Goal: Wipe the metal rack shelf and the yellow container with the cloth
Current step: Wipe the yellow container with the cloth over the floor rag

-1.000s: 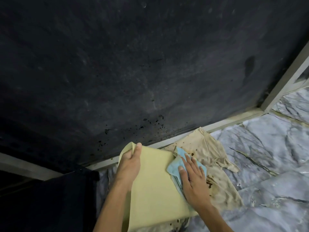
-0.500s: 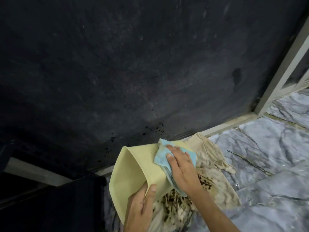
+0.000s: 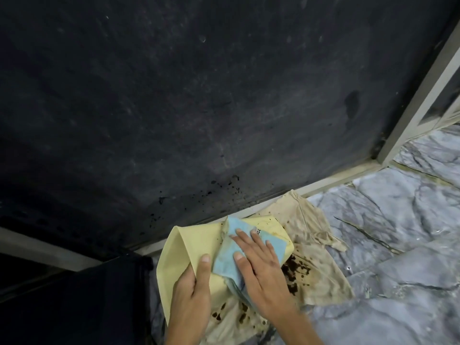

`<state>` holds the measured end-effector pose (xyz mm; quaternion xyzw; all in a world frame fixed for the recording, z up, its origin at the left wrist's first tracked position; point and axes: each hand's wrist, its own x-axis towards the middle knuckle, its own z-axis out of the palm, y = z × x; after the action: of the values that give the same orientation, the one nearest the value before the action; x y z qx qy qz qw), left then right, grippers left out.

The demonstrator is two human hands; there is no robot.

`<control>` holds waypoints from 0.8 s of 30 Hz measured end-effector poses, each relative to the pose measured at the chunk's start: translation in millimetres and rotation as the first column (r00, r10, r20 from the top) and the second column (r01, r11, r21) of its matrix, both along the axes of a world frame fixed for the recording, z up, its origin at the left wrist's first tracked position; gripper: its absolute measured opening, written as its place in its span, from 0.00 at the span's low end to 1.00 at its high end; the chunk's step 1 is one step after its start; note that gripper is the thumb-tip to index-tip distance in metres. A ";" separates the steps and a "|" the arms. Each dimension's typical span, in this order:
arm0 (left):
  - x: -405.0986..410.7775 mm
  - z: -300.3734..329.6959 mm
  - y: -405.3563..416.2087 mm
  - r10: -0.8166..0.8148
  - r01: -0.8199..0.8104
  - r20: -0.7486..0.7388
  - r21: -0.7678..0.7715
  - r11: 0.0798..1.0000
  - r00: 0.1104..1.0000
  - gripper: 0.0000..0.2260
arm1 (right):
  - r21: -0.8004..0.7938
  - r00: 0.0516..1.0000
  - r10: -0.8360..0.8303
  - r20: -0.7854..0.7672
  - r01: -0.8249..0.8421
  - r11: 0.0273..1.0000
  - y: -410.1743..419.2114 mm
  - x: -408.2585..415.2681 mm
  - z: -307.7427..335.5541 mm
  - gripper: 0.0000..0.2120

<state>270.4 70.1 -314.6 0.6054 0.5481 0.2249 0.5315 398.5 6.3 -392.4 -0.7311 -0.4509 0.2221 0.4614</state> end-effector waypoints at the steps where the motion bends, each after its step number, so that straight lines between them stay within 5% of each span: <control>1: -0.8 -0.7 -3.5 -0.018 0.018 -0.014 0.005 1.000 1.000 0.10 | -0.008 1.000 0.011 0.006 -0.011 1.000 2.8 -1.5 3.7 0.20; 8: -2.4 -0.8 -15.6 -0.107 0.114 -0.074 0.108 0.988 0.992 0.12 | -0.167 0.988 0.146 0.055 -0.135 0.977 38.6 8.8 26.2 0.24; 12: -9.9 -5.5 -9.6 -0.074 0.082 -0.075 0.116 0.990 0.994 0.13 | -0.147 0.996 0.028 0.086 -0.015 0.989 31.0 14.4 2.4 0.28; 20: -13.4 -8.8 -6.8 -0.018 0.020 -0.066 0.033 0.999 0.998 0.18 | -0.400 0.991 -0.137 0.011 0.130 0.907 24.7 69.9 -30.3 0.26; 24: -12.9 -5.6 -8.0 -0.063 0.069 -0.096 0.058 0.996 0.993 0.17 | -0.335 0.998 0.005 0.062 0.017 0.942 44.2 15.7 6.2 0.31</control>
<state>257.5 62.1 -320.2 0.6489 0.5451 0.1952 0.4936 414.3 50.5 -386.2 -0.8068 -0.4186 0.2712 0.3168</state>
